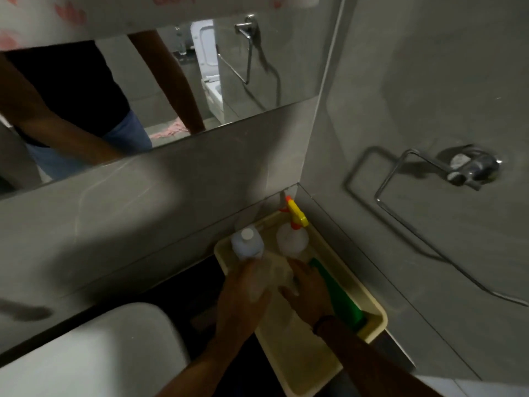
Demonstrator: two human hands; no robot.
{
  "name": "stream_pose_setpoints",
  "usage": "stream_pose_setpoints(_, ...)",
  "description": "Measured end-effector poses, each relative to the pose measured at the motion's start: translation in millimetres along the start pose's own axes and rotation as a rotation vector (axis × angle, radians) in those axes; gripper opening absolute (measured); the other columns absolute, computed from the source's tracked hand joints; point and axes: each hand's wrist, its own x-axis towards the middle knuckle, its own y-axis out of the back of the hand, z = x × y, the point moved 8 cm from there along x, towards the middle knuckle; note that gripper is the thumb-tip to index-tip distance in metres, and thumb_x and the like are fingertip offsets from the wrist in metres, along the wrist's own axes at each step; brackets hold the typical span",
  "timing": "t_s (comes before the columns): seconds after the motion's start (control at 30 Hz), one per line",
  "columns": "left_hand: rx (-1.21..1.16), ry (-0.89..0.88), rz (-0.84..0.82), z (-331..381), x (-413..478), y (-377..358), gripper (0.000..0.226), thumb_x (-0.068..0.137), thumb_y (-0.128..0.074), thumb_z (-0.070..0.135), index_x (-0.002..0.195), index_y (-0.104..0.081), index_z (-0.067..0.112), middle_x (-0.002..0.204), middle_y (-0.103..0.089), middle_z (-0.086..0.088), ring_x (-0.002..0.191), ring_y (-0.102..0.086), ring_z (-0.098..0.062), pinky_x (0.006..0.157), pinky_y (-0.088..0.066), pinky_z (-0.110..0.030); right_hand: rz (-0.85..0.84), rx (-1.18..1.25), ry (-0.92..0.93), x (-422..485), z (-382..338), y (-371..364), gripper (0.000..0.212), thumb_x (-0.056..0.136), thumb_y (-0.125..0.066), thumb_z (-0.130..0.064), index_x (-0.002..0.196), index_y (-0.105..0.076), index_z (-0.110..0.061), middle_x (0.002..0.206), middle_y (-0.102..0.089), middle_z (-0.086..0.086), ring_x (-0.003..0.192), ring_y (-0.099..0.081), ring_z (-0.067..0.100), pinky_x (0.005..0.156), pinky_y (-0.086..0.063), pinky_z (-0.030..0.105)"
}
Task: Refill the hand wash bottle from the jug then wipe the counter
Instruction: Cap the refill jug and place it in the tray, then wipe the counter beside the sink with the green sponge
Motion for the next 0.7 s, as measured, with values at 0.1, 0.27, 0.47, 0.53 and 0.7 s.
stream_pose_setpoints(0.1,0.174,-0.145,-0.249,13,-33,-52,0.068,0.079,-0.078,0.048,0.139,-0.051,0.031,0.133,-0.066,0.004,0.119,-0.066,-0.018,0.099,-0.049,-0.032,-0.069,-0.235,0.021,-17,32,-2,0.088,0.085,-0.049,-0.067,0.16,-0.025,-0.028,0.168,-0.021,0.001,0.156,-0.016,0.027,0.123,-0.024,0.054)
stream_pose_setpoints(0.27,0.383,-0.142,-0.339,7,-45,-83,0.064,0.089,-0.057,0.064,0.142,-0.055,0.028,0.144,-0.06,0.004,0.137,-0.055,-0.021,0.11,-0.044,-0.051,-0.195,-0.406,0.001,-19,64,-9,0.107,0.084,-0.052,-0.064,0.158,0.017,-0.031,0.164,0.025,-0.002,0.15,0.027,0.025,0.121,0.015,0.053)
stream_pose_setpoints(0.47,0.55,-0.141,-0.428,-8,-58,-102,0.078,0.091,-0.039,0.073,0.148,-0.051,0.021,0.153,-0.053,-0.003,0.147,-0.042,-0.025,0.123,-0.015,-0.049,-0.242,-0.445,-0.008,-20,75,-25,0.084,0.102,-0.042,-0.034,0.154,0.024,-0.028,0.166,0.024,0.002,0.153,0.025,0.025,0.119,0.022,0.049)
stream_pose_setpoints(0.53,0.552,-0.123,-0.425,-9,-57,-102,0.081,0.091,-0.035,0.075,0.149,-0.05,0.021,0.155,-0.051,-0.003,0.149,-0.039,-0.024,0.122,-0.009,-0.046,-0.217,-0.424,-0.027,-20,78,-27,0.079,0.106,-0.038,-0.029,0.151,0.027,-0.03,0.163,0.026,-0.001,0.152,0.025,0.024,0.119,0.02,0.047)
stream_pose_setpoints(0.7,0.533,-0.105,-0.436,-10,-57,-100,0.083,0.092,-0.033,0.076,0.153,-0.043,0.021,0.16,-0.044,-0.002,0.153,-0.032,-0.022,0.126,-0.017,-0.051,-0.164,-0.476,-0.01,-16,78,-29,0.079,0.107,-0.04,-0.021,0.15,0.026,-0.024,0.161,0.026,0.002,0.148,0.025,0.024,0.118,0.017,0.044)
